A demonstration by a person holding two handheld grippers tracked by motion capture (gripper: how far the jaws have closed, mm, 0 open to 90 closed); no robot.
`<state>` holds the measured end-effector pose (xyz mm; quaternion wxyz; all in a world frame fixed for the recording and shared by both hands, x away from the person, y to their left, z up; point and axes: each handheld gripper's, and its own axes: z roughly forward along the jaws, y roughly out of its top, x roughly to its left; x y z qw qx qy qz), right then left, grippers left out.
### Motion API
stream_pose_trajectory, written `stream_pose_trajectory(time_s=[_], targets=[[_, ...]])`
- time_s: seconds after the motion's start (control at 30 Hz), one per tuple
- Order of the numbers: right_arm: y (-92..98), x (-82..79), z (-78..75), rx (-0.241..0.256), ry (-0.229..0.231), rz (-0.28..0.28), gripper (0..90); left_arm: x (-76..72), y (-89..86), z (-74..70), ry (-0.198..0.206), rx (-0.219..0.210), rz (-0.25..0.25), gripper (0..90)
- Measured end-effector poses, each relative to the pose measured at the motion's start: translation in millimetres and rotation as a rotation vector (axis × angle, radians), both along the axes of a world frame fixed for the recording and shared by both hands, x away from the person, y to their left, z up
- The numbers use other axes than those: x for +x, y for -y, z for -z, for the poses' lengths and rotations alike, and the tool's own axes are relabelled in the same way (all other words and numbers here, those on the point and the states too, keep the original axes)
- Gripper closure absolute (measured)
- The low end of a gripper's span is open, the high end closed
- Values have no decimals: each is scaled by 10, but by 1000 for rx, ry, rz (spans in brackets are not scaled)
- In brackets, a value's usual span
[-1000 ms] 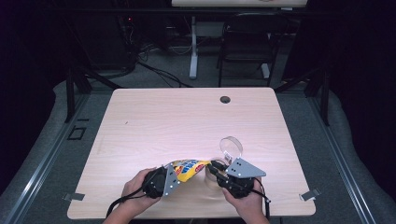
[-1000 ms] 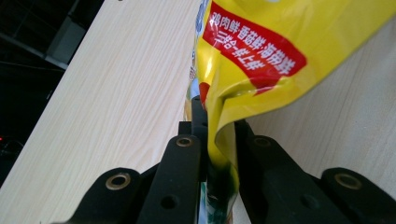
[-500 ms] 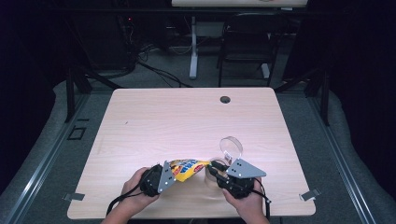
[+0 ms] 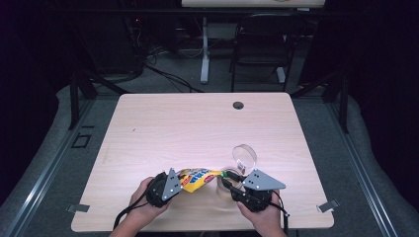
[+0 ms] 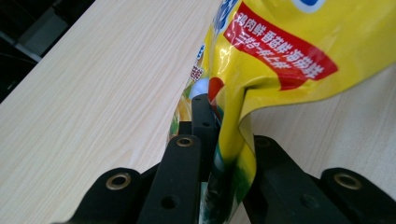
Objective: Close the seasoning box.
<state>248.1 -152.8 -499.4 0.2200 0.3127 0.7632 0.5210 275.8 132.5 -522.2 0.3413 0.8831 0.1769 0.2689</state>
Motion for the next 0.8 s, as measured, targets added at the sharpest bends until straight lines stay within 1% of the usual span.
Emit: stream_pose_trajectory(time_s=[0.03,0.1,0.13,0.17,0.2,0.27,0.33,0.37,0.4,0.47,0.5,0.53,0.57,0.6,0.67,0.7,0.73,0.77,0.8], targets=[[3,1,8,8,1,2,685,11,-20,0,-16,-22,-7,876],[7,3,13,6,0,4,675,21,-33,-3,-15,-26,-9,876],[16,11,25,10,-1,6,660,29,-44,-7,-23,-34,-13,876],[17,13,32,15,-3,9,658,46,-60,-7,-28,-56,-20,876],[17,13,32,15,-3,9,658,46,-60,-7,-28,-56,-20,876],[36,10,32,10,-4,12,654,68,-80,-4,-39,-72,-27,874],[43,6,27,17,0,18,648,75,-97,-4,-47,-78,-25,873],[46,5,24,20,2,17,644,74,-102,2,-49,-90,-30,872],[48,3,22,22,2,18,644,74,-102,2,-49,-90,-30,872],[49,3,21,22,2,18,640,79,-127,5,-62,-105,-31,870],[47,5,21,26,-2,19,636,88,-155,8,-74,-124,-39,870],[47,5,21,26,-2,19,636,88,-155,8,-74,-124,-39,871],[43,4,20,26,-3,17,635,104,-186,10,-82,-144,-48,871],[43,4,20,26,-3,17,635,104,-186,10,-82,-144,-48,871],[45,3,26,25,-3,16,634,125,-217,7,-92,-161,-53,872],[51,4,31,23,-4,18,634,142,-241,10,-104,-186,-61,872],[60,4,30,22,-5,18,634,142,-241,10,-104,-186,-61,872],[62,5,33,30,-6,25,634,159,-265,10,-110,-201,-65,872],[62,5,33,30,-6,25,634,159,-265,10,-110,-201,-65,872]])
